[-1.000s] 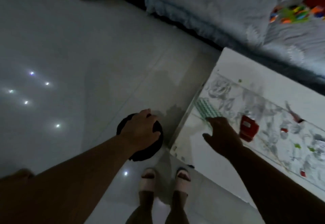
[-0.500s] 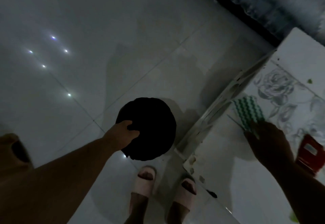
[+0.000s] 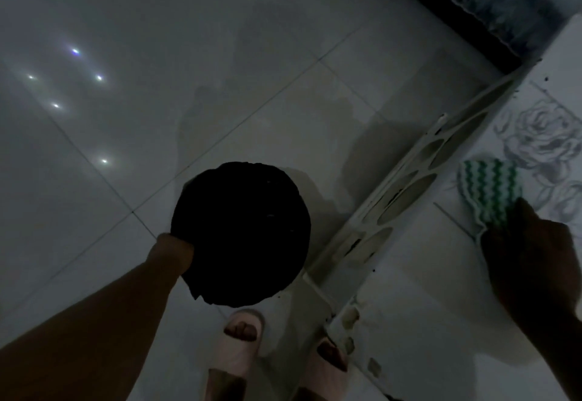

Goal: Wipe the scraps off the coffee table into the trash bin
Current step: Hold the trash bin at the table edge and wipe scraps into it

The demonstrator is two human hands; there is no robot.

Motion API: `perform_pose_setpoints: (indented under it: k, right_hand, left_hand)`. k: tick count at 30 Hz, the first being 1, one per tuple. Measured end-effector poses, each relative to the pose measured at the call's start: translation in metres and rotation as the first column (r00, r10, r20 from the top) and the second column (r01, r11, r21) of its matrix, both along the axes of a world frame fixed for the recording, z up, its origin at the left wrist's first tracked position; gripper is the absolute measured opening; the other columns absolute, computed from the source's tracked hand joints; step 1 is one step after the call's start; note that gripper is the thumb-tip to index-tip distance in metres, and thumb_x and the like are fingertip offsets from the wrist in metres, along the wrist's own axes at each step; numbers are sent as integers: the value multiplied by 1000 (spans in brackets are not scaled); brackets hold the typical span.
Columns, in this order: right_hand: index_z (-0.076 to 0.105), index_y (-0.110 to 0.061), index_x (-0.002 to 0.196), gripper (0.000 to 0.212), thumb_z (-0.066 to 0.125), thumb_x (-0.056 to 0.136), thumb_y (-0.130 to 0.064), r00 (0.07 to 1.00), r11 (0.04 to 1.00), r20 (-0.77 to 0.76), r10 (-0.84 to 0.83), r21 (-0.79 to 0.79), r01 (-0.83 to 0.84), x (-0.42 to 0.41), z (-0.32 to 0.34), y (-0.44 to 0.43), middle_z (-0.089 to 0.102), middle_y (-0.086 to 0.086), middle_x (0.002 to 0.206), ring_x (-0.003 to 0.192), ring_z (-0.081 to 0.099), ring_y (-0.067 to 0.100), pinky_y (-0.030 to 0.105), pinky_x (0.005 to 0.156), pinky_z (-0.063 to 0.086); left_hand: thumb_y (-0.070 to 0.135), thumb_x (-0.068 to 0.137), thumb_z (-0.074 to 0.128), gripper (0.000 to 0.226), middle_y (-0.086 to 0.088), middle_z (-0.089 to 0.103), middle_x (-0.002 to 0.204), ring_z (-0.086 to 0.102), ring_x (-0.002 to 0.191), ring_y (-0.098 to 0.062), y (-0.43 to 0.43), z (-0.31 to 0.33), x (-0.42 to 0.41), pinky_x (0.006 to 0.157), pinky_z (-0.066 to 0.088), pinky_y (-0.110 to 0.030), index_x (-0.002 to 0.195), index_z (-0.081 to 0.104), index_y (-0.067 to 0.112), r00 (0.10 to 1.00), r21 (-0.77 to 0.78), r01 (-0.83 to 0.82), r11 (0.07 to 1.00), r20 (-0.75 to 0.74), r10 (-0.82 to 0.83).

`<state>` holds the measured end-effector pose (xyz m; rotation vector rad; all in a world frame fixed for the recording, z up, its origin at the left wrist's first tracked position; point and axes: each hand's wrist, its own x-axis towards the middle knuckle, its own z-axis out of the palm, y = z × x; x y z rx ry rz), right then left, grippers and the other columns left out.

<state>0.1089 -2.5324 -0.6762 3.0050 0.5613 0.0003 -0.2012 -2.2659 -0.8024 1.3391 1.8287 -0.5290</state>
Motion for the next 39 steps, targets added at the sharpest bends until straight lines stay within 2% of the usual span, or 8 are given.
perform_pose_setpoints:
  k: [5,10,14,17,22,29,34,39]
  right_hand:
    - [46,-16,129,66,30,83,-60,994,995,-101,-51,80,59,6,-8,-48,53,28,109,98,52,45,49,79,49]
    - [61,-8,97,35,51,88,-41,985,990,-154,-76,102,93,11,4,-39,59,27,89,86,58,42,38,66,44]
    - [61,-6,111,33,57,88,-29,928,1000,-373,14,-8,-19,19,36,-28,61,26,114,110,54,41,42,91,44]
    - [61,-14,117,32,53,91,-32,874,990,-480,75,-71,-124,14,67,-24,58,20,117,115,51,35,37,93,42]
    - [68,-4,97,21,65,82,-19,879,956,-377,293,142,-258,-12,135,-18,62,26,96,100,57,40,41,85,43]
    - [53,-8,111,26,56,87,-20,830,910,-393,396,288,-298,-41,203,-35,67,21,101,97,62,39,37,75,44]
    - [60,4,109,47,34,84,-28,782,824,-328,531,413,-387,-69,234,-67,64,28,101,96,60,41,37,80,43]
    - [56,-1,120,31,48,92,-10,789,834,-355,502,441,-332,-103,246,-124,60,25,113,111,53,37,35,90,36]
  left_hand:
    - [19,93,48,40,-29,57,118,56,92,-33,-12,12,6,75,42,-40,122,37,-5,986,100,95,990,124,-107]
    - [16,91,50,33,-26,60,112,60,96,-36,-15,51,20,77,46,-39,116,38,0,963,130,186,974,173,-207]
    - [16,88,51,36,-26,63,106,63,95,-38,-9,97,15,75,49,-41,116,43,-5,957,173,216,961,158,-244]
    - [14,87,53,28,-29,64,101,64,91,-40,-10,136,1,70,49,-41,105,46,-6,957,212,211,954,153,-245]
    - [15,84,57,17,-25,64,76,64,70,-34,-24,219,-31,57,44,-35,83,49,0,963,272,172,947,154,-219]
    - [17,80,60,36,-4,41,46,41,44,-18,-82,296,-77,50,29,-25,52,38,12,948,352,51,935,276,-156]
    - [13,81,63,35,-8,47,51,45,48,-17,-143,325,-111,50,32,-24,52,42,11,940,367,-31,930,328,-98]
    - [13,80,64,43,-5,47,54,43,49,-17,-227,345,-145,50,31,-24,52,33,22,946,437,-66,897,313,-83]
